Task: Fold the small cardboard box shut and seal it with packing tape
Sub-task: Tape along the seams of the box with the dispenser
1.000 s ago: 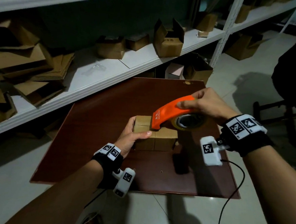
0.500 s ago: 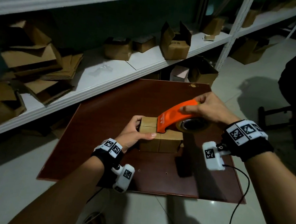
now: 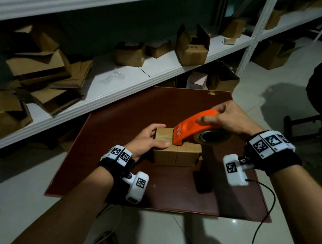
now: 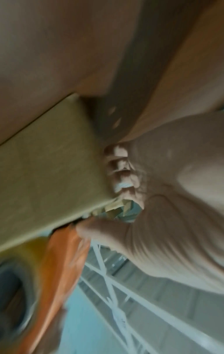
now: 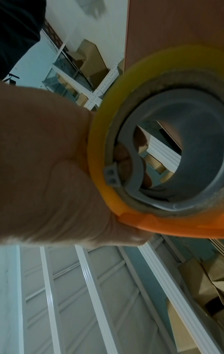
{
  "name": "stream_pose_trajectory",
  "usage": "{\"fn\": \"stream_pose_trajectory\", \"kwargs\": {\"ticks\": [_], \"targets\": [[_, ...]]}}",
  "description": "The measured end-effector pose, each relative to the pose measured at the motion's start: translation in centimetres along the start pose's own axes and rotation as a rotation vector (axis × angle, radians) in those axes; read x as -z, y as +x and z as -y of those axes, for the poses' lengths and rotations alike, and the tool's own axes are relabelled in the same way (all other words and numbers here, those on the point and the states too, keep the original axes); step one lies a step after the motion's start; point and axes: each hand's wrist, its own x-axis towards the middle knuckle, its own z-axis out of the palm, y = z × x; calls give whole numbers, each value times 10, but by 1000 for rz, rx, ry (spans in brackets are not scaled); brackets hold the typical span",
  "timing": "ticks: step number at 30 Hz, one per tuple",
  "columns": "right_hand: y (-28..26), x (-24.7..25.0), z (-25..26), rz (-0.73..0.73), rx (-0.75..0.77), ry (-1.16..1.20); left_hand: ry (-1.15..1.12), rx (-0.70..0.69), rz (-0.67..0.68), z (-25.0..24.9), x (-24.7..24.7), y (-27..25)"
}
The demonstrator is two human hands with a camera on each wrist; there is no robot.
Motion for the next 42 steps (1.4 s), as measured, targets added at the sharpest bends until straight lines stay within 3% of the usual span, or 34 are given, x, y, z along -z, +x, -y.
{"fn": "stream_pose_trajectory", "kwargs": {"ticks": [7, 19, 35, 42], "targets": [[0, 1, 0, -9, -3, -11, -16, 34, -236, 7, -30, 13], [-3, 5, -2, -43, -8, -34, 172, -106, -402, 13, -44, 10], [-2, -9, -3, 2, 12, 88, 279, -86, -376, 4, -20, 1], [-5, -32, 13, 99, 65, 87, 473, 5, -230, -8, 19, -15]]}}
